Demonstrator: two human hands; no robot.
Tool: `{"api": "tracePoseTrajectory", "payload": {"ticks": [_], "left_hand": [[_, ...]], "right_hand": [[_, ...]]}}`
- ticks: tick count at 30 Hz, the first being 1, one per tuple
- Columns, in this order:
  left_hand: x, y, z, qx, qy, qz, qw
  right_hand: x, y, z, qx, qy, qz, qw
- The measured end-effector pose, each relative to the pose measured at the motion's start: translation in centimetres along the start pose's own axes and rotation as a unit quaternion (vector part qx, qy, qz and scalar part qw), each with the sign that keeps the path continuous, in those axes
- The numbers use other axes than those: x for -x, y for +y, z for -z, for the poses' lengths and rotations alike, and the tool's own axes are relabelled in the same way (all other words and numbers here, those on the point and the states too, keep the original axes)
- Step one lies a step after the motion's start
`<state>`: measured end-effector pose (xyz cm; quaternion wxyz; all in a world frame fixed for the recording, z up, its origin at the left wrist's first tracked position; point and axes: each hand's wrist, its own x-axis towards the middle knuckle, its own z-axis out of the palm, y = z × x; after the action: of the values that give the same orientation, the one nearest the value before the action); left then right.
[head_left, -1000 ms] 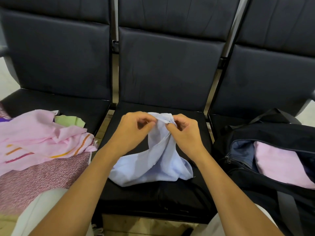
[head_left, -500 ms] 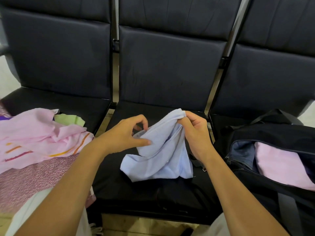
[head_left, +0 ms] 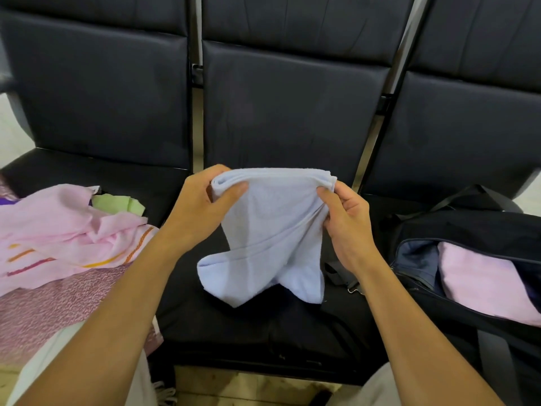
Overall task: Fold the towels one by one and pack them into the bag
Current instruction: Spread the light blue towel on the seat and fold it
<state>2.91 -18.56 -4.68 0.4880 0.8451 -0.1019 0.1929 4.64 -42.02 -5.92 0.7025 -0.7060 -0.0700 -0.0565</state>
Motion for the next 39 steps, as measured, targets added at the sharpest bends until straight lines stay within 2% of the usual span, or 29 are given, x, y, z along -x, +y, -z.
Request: {"api": "tracePoseTrajectory", "payload": {"ticks": [8, 12, 18, 22, 26, 28, 30, 32, 34, 35, 39], "left_hand": [[0.0, 2.1, -0.3, 0.039, 0.115, -0.039, 0.992], [-0.2, 2.9, 0.1, 0.048, 0.142, -0.060, 0.987], [-0.1, 2.4, -0.6, 0.111, 0.151, 0.054, 0.981], [0.1, 2.2, -1.4, 0.167, 0.155, 0.163, 0.960], [0.6, 2.2, -0.9, 0.215, 0.119, 0.228, 0.942], [0.1, 1.6, -0.1, 0.238, 0.091, 0.273, 0.928], [-0.7, 1.0, 0.2, 0.223, 0.076, 0.362, 0.902], [-1.0, 0.6, 0.5, 0.295, 0.055, 0.446, 0.843], [0.0, 0.6, 0.5, 0.428, 0.000, 0.474, 0.770], [0.5, 0.6, 0.5, 0.466, -0.010, 0.476, 0.746], [1.2, 1.2, -0.2, 0.491, -0.097, 0.443, 0.744]], "right_hand": [[0.4, -1.0, -0.7, -0.053, -0.042, -0.044, 0.997], [0.6, -1.6, -0.9, -0.089, -0.068, -0.073, 0.991], [0.7, -1.6, -1.5, -0.126, -0.105, -0.169, 0.972], [1.4, -1.8, -1.9, -0.189, -0.193, -0.264, 0.926], [2.1, -1.3, -2.7, -0.163, -0.268, -0.289, 0.905], [2.1, -1.0, -3.0, -0.149, -0.267, -0.282, 0.909], [2.0, -0.9, -3.1, -0.156, -0.248, -0.275, 0.916], [1.9, -1.0, -3.0, -0.169, -0.227, -0.269, 0.921], [1.8, -1.2, -2.9, -0.195, -0.195, -0.270, 0.923], [1.7, -1.3, -2.8, -0.206, -0.178, -0.271, 0.924], [1.4, -1.2, -2.5, -0.205, -0.123, -0.268, 0.933]]}}
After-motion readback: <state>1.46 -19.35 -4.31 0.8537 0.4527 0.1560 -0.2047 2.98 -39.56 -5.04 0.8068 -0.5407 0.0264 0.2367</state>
